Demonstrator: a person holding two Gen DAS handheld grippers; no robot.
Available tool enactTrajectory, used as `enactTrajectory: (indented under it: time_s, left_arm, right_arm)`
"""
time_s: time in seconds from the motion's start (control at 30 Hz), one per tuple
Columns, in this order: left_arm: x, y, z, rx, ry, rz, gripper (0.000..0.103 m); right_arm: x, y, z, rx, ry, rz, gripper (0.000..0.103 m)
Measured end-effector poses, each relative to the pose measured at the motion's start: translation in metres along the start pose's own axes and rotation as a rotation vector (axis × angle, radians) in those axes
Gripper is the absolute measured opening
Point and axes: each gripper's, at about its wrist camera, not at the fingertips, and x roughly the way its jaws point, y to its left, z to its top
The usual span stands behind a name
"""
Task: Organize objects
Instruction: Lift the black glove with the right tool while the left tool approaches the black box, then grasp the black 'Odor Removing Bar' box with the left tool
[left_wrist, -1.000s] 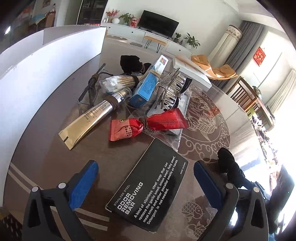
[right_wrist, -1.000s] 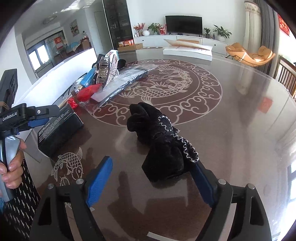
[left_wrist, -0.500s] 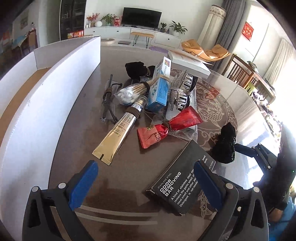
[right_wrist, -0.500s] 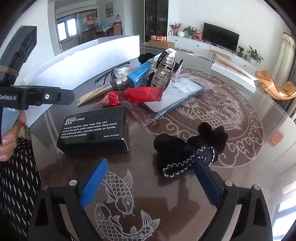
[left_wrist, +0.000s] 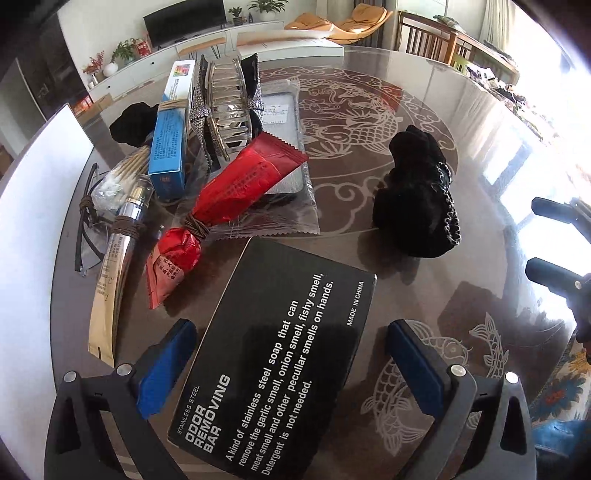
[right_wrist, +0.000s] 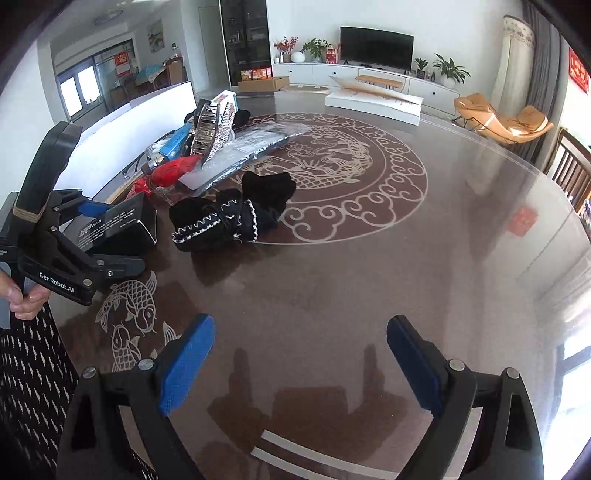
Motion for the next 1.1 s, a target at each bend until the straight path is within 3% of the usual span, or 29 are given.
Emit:
enactTrajectory:
  time_s: [0.17,0.3,0.37,0.43,0.47,0.5,0.57,0.6,0.73,0.87,1.0,1.1]
  left_arm:
    - [0.001,0.008,0.001,-0.086,0.017,0.009,0.103]
    - [-0.001,0.006,0.001,-0.135,0.047,0.032,0.103]
    - [-0.004,0.005,-0.002,-0.165,0.025,0.052,0.101]
    - [-0.012,0.005,-0.008,-0.196,-0.016,0.07,0.08]
    - [-0.016,0.007,-0.011,-0.213,-0.027,0.075,0.065]
    - [-0.018,0.01,-0.014,-0.225,-0.033,0.085,0.058]
    - [-0.021,0.013,-0.019,-0.248,-0.041,0.096,0.058]
    - [-0.021,0.015,-0.019,-0.258,-0.046,0.093,0.057]
    - [-0.022,0.019,-0.02,-0.286,-0.049,0.097,0.057]
    - [-0.021,0.018,-0.019,-0.284,-0.049,0.108,0.058]
    - [-0.021,0.017,-0.019,-0.286,-0.05,0.112,0.058]
    - [-0.02,0.016,-0.018,-0.284,-0.049,0.114,0.058]
  right_arm:
    - [0.008,-0.019,0.007,0.127,0.031,0.056,0.095]
    - [0.026,-0.023,0.051,0.345,0.005,0.203,0.095]
    - [0.045,-0.014,0.075,0.402,0.015,0.233,0.095]
    - [0.065,0.002,0.089,0.393,0.052,0.226,0.095]
    - [0.072,0.012,0.093,0.364,0.079,0.216,0.094]
    - [0.076,0.022,0.094,0.314,0.092,0.189,0.094]
    - [0.074,0.041,0.089,0.177,0.078,0.112,0.08]
    - [0.073,0.045,0.083,0.141,0.078,0.106,0.068]
    - [0.057,0.034,0.064,0.107,0.071,0.062,0.065]
    - [0.049,0.02,0.061,0.098,0.11,0.067,0.066]
    - [0.048,0.008,0.07,0.176,0.139,0.077,0.089]
    - [0.056,0.007,0.076,0.231,0.163,0.09,0.093]
